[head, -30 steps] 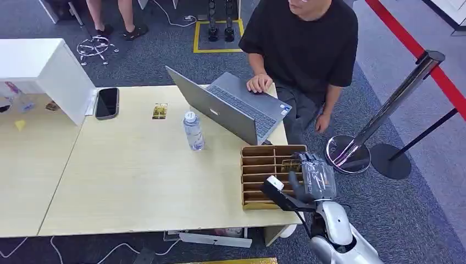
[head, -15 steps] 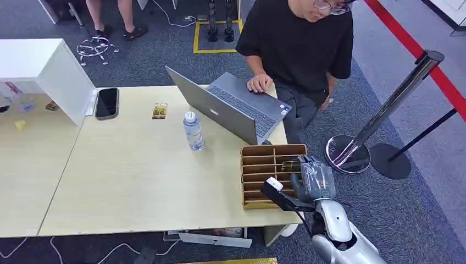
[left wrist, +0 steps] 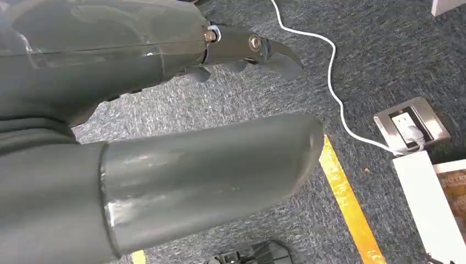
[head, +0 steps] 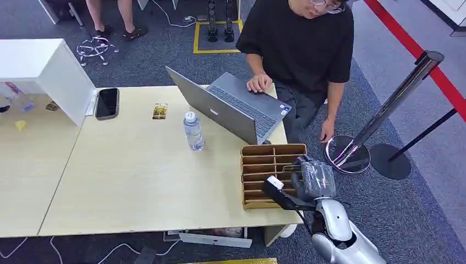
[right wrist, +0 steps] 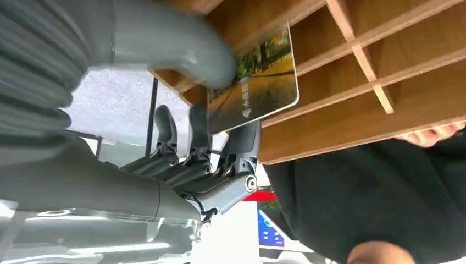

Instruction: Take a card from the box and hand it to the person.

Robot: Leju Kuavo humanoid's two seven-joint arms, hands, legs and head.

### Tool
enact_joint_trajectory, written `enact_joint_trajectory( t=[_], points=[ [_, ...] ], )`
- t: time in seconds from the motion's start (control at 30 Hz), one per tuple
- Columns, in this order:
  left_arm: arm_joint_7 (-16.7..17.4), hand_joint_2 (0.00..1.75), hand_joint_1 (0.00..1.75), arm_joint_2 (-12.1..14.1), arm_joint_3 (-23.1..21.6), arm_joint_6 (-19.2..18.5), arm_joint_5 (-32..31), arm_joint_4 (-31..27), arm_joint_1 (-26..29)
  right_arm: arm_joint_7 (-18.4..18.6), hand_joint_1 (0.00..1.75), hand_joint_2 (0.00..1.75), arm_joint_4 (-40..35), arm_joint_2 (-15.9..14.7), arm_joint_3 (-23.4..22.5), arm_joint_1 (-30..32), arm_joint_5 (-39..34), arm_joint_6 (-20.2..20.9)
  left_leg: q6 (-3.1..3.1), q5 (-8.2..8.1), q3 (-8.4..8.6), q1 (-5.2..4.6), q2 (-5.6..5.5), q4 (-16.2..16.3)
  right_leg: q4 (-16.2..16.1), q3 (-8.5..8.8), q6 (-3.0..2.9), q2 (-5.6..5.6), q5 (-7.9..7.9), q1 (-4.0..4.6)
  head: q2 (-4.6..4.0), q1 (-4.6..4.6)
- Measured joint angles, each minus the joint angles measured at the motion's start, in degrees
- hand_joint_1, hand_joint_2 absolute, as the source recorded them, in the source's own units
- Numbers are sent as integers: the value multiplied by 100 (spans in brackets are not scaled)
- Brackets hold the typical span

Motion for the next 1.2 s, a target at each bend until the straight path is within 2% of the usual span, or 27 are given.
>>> enact_joint_trajectory(
  t=[0.63, 0.83, 1.2],
  points=[
    [24, 0, 0, 0, 0, -2, 0, 0, 1, 0, 136, 175, 76, 0, -4, -43, -81, -120, 0, 0, -2, 0, 0, 2, 0, 0, 0, -1, 0, 0, 0, -2],
    [22, 0, 0, -2, 0, -2, 0, 0, 1, 0, 152, 175, 87, 0, -4, -43, -120, -147, 0, 0, -2, 0, 0, 2, 0, 0, 0, -1, 0, 0, 0, -2],
    [13, 0, 0, -15, 0, 0, 0, 0, 3, 35, 143, 175, 96, -33, -133, -4, -219, -352, 0, 0, -4, 0, 0, 4, 0, 0, 1, -2, 0, 0, 0, -2]
  ],
)
